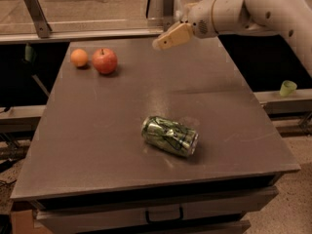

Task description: Move apple near orange

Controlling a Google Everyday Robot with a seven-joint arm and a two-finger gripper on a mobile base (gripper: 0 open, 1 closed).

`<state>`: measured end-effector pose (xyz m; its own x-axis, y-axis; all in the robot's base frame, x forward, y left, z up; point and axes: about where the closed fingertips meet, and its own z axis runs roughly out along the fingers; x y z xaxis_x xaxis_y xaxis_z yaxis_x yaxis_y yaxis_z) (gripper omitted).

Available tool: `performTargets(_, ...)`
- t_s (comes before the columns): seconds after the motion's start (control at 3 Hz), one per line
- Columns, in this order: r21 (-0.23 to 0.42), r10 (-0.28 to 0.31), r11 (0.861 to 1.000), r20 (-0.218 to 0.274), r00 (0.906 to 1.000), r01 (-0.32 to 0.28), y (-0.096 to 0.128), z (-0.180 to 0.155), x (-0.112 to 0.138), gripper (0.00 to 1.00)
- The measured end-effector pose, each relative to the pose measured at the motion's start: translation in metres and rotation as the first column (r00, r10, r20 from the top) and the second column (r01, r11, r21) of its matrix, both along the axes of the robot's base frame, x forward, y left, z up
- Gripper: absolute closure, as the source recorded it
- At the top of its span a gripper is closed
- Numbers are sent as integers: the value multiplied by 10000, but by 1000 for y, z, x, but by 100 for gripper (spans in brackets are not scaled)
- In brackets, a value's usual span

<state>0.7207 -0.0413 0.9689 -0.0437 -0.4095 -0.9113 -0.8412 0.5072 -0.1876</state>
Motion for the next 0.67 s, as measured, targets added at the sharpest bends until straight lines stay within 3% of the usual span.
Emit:
performTargets(0.33,1328,-408,9908,952,9946,279,-81,39,-17,0)
performTargets(0.67,1233,-373,9920,863,9956,264,-75,35,-16,0)
